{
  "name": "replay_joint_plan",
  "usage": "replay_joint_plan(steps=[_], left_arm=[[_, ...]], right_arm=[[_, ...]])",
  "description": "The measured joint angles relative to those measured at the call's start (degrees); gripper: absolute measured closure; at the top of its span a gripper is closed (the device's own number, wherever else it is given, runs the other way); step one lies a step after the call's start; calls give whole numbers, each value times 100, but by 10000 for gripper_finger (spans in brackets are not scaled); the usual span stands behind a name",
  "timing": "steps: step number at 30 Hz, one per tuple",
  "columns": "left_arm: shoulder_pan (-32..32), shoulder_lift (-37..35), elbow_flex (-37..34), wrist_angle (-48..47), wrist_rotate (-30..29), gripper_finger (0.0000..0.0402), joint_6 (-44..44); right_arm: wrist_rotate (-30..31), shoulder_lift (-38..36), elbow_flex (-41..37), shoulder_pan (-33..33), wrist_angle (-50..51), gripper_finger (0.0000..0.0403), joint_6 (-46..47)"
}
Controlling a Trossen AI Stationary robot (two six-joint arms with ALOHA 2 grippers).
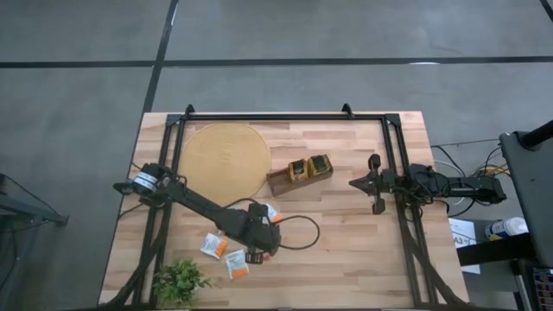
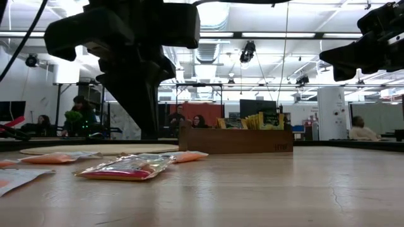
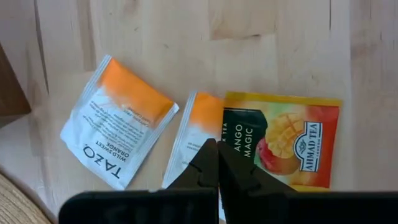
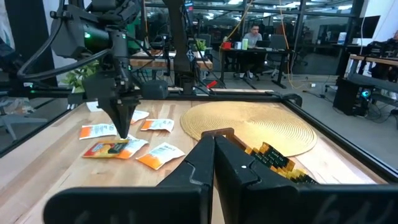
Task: Pick & Place Tea
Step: Put the orange tea bag into the middle section of the wooden organizer
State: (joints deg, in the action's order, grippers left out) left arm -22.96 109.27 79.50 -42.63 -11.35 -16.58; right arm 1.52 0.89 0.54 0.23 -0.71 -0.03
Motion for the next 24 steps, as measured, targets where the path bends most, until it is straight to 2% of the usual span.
replay_joint_plan(steps=[5,9,13,20,24], left_arm=[[2,-49,14,9,109,401,-101],[22,-96,17,308,951,387,64],[24,-96,17,511,1145,332,125],[37,-96,-96,514,733,217,395],[30,-94,-222,536,998,183,420]], right_arm=[[0,0,0,0,0,394,0],[0,0,0,-2,0,394,0],[0,0,0,-1,1,394,0],[0,0,0,-1,0,394,0],[0,0,0,0,0,394,0]])
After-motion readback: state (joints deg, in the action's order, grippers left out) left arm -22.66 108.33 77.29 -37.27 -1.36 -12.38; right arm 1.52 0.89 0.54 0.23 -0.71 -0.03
